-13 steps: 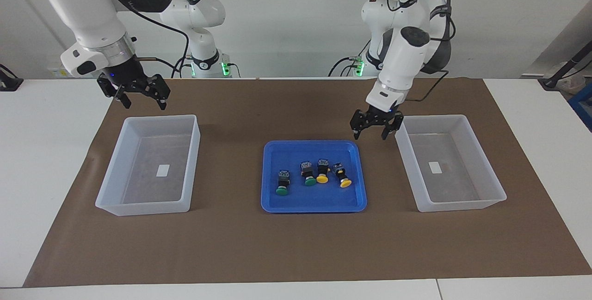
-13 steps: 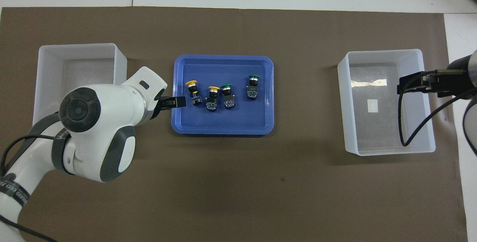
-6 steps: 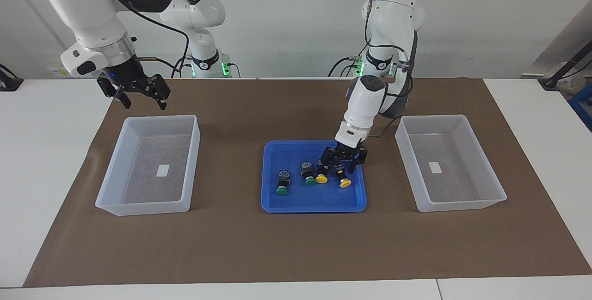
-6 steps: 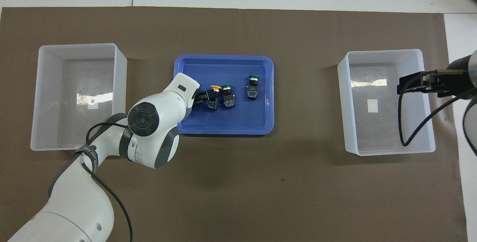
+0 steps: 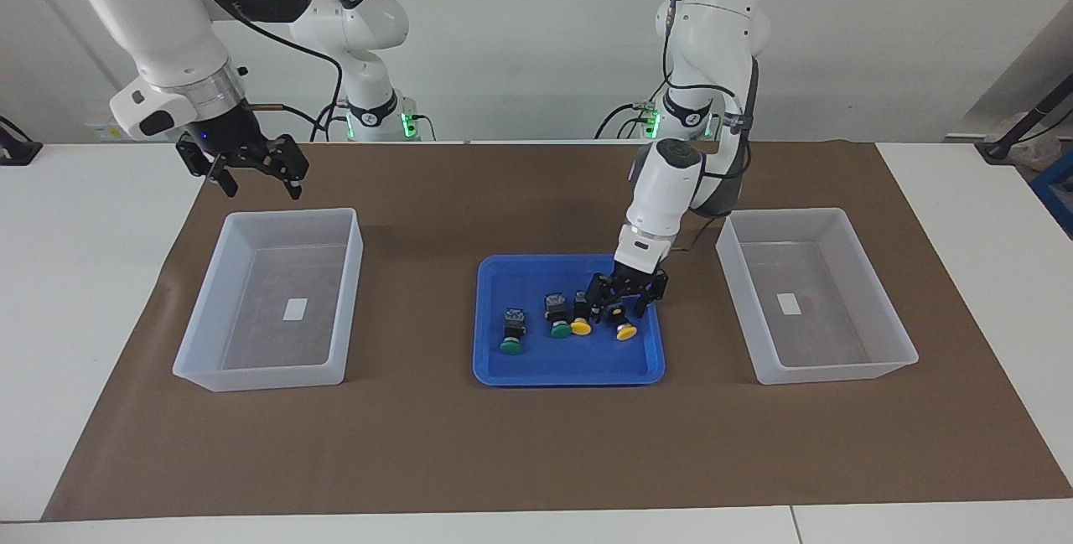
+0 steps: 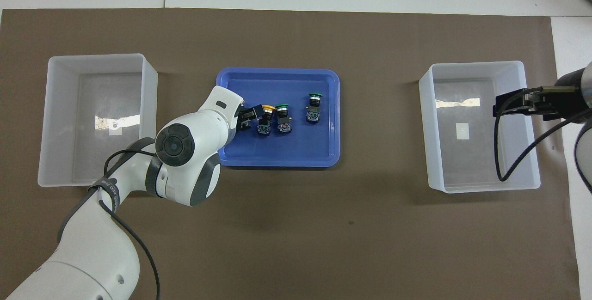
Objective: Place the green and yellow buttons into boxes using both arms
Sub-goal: 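Reach the left gripper into the blue tray and grasp a yellow button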
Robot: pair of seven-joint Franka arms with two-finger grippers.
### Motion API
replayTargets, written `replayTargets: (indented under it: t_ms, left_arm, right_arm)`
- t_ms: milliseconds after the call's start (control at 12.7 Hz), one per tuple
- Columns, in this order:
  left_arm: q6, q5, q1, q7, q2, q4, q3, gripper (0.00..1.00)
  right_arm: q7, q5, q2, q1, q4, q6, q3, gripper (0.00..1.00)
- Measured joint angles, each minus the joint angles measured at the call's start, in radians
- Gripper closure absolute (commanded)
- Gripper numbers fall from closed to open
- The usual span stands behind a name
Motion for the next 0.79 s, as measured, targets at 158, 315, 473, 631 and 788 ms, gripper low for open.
replayTargets:
  t_ms: [158, 315, 473, 631, 788]
  left_arm:
    - [0.0, 0.0, 0.001, -0.028, 0.0, 0.0, 0.003, 0.74]
    - [0.0, 0.0, 0.002, -0.032, -0.001, 0.0, 0.006, 1.0]
    - [0.0, 0.0, 0.002, -0.036, -0.001, 0.001, 0.007, 1.0]
    - [-0.005, 0.0, 0.005, -0.039, 0.0, 0.005, 0.008, 1.0]
    - [-0.076, 0.0, 0.009, -0.04, 0.0, 0.046, 0.01, 1.0]
  right_arm:
    - [0.0, 0.0, 0.0, 0.0, 0.0, 0.0, 0.0, 0.0]
    - [0.0, 0.0, 0.0, 0.0, 0.0, 0.0, 0.0, 0.0]
    - [0.0, 0.0, 0.0, 0.0, 0.0, 0.0, 0.0, 0.0]
    - [0.0, 0.0, 0.0, -0.004, 0.0, 0.0, 0.0, 0.0]
    - [0.0, 0.0, 0.0, -0.003, 0.0, 0.0, 0.0, 0.0]
